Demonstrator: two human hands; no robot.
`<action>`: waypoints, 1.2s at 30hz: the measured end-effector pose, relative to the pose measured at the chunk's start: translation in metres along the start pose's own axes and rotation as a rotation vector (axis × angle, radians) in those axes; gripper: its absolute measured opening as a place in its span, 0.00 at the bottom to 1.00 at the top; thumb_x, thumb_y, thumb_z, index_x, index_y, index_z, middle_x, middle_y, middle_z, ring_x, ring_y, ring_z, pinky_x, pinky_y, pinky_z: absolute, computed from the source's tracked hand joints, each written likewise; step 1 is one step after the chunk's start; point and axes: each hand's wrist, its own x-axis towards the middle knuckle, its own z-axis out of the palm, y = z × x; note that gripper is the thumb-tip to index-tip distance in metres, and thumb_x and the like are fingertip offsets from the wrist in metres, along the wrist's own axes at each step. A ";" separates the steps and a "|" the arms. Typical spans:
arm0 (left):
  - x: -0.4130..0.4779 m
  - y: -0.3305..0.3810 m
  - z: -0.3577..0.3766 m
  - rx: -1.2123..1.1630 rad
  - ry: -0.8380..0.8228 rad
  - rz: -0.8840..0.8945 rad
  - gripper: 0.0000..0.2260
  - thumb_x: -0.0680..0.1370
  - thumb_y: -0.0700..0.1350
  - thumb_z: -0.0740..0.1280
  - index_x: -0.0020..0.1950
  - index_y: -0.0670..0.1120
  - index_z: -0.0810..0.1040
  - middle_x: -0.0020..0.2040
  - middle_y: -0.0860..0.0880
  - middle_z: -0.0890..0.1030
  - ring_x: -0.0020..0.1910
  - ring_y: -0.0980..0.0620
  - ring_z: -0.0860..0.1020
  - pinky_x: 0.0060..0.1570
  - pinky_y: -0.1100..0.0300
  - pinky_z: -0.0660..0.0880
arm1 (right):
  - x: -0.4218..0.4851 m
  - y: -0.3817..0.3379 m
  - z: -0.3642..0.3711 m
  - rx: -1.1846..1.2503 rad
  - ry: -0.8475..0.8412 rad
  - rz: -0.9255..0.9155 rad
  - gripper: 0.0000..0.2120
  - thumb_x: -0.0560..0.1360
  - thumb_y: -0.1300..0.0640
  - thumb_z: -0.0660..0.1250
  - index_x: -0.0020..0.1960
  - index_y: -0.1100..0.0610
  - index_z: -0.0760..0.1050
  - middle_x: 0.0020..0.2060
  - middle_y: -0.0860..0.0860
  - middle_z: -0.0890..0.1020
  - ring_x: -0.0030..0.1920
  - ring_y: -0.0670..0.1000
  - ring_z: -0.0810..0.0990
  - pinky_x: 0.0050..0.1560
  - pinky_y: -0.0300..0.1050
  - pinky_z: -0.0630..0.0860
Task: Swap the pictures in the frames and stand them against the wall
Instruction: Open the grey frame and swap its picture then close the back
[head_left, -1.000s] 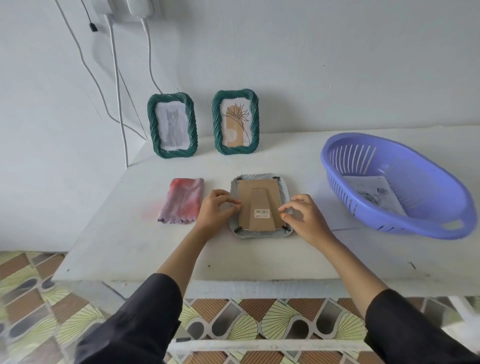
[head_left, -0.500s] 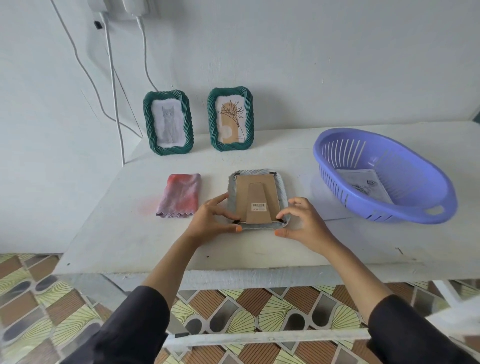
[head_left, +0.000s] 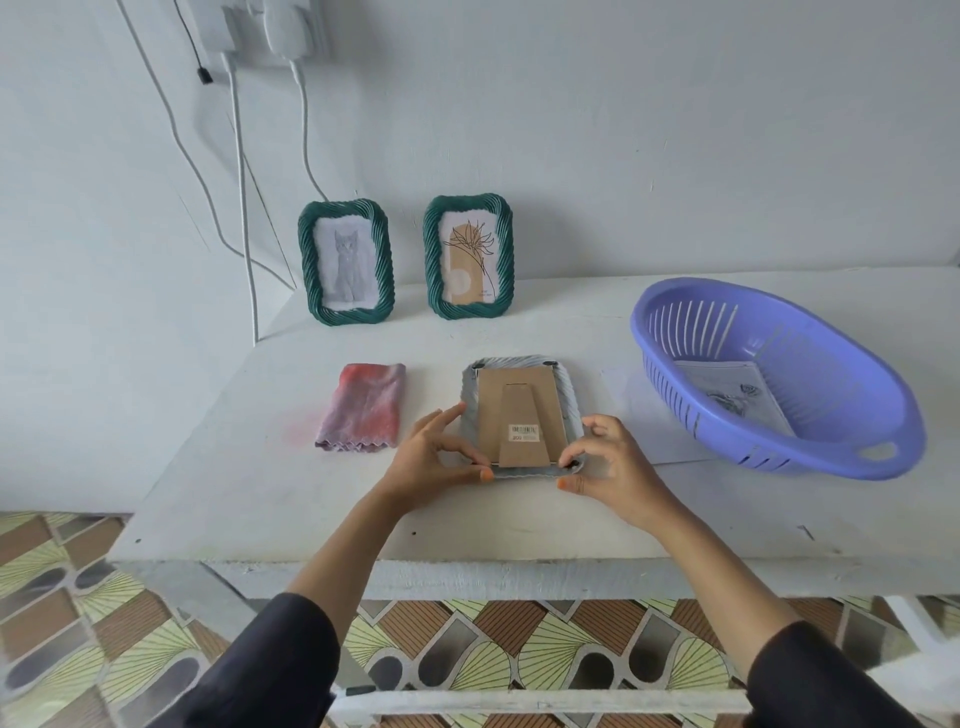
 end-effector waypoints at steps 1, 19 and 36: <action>0.001 0.000 0.001 -0.072 0.028 -0.015 0.10 0.68 0.46 0.76 0.37 0.62 0.82 0.72 0.51 0.67 0.71 0.56 0.61 0.67 0.60 0.56 | 0.000 0.001 0.000 0.004 -0.002 -0.003 0.17 0.65 0.59 0.76 0.36 0.38 0.74 0.59 0.50 0.66 0.66 0.47 0.63 0.64 0.41 0.59; 0.052 0.012 0.027 -0.011 0.401 -0.332 0.08 0.72 0.48 0.71 0.50 0.50 0.84 0.57 0.48 0.80 0.56 0.47 0.77 0.53 0.53 0.76 | 0.053 0.000 -0.013 -0.369 0.046 0.157 0.18 0.75 0.48 0.64 0.64 0.50 0.74 0.65 0.48 0.73 0.66 0.52 0.67 0.62 0.43 0.62; 0.064 0.016 0.025 -0.259 0.418 -0.472 0.10 0.67 0.44 0.76 0.48 0.45 0.85 0.52 0.44 0.83 0.53 0.47 0.80 0.56 0.51 0.77 | 0.060 0.004 -0.014 -0.378 0.063 0.168 0.18 0.76 0.49 0.63 0.65 0.47 0.73 0.67 0.46 0.71 0.67 0.52 0.65 0.66 0.47 0.57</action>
